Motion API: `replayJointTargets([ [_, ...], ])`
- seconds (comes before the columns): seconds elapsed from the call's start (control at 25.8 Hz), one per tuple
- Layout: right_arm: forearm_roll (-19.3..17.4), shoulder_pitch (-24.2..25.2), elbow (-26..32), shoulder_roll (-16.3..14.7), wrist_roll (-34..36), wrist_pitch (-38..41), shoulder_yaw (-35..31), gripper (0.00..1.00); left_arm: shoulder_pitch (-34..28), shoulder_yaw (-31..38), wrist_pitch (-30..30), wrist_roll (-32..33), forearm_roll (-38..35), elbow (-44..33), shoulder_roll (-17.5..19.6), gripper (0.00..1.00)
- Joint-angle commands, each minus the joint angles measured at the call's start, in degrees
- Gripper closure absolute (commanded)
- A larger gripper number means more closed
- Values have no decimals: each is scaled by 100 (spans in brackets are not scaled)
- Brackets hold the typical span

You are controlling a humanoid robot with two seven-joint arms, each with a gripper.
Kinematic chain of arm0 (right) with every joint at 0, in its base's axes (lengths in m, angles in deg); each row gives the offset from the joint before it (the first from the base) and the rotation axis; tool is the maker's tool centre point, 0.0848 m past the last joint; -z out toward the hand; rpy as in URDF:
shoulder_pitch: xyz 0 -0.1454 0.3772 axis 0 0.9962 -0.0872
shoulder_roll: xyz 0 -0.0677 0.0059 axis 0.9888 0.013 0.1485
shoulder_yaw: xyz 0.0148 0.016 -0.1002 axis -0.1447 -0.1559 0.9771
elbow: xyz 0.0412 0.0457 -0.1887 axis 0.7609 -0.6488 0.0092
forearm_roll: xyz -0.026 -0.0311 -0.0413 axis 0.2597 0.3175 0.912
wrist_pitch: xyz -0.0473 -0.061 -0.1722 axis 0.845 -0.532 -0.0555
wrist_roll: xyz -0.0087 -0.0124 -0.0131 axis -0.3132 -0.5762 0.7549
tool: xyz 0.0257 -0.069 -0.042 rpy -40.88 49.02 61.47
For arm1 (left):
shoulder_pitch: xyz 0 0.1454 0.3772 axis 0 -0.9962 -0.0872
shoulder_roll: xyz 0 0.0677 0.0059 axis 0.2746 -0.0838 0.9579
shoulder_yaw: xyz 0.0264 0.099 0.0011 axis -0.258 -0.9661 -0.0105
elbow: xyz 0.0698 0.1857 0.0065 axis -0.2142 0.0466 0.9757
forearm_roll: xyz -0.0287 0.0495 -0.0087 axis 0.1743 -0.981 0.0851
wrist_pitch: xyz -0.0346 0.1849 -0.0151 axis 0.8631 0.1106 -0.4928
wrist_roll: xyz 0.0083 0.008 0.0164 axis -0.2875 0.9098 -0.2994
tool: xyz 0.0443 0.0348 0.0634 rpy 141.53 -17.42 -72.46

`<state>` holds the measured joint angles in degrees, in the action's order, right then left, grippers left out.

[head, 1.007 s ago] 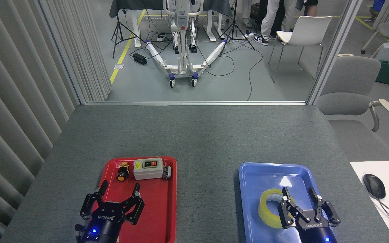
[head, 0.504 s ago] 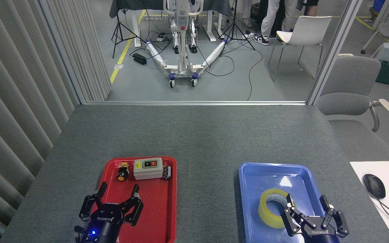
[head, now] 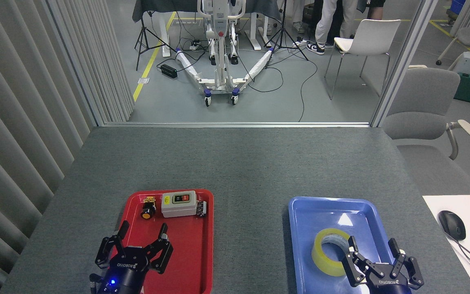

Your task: Place and move tape with both arms

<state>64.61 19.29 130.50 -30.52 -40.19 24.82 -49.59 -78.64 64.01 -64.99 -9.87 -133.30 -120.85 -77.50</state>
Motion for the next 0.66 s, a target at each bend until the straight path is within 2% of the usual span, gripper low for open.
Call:
replayJointTargets([
  [0.0, -1, 0, 2, -1, 0, -6, 8, 0, 1, 0, -4, 3, 0, -2, -1, 1],
  [0.62, -1, 0, 2, 8, 0, -6, 8, 0, 1, 0, 23, 38, 9, 7, -1, 1],
])
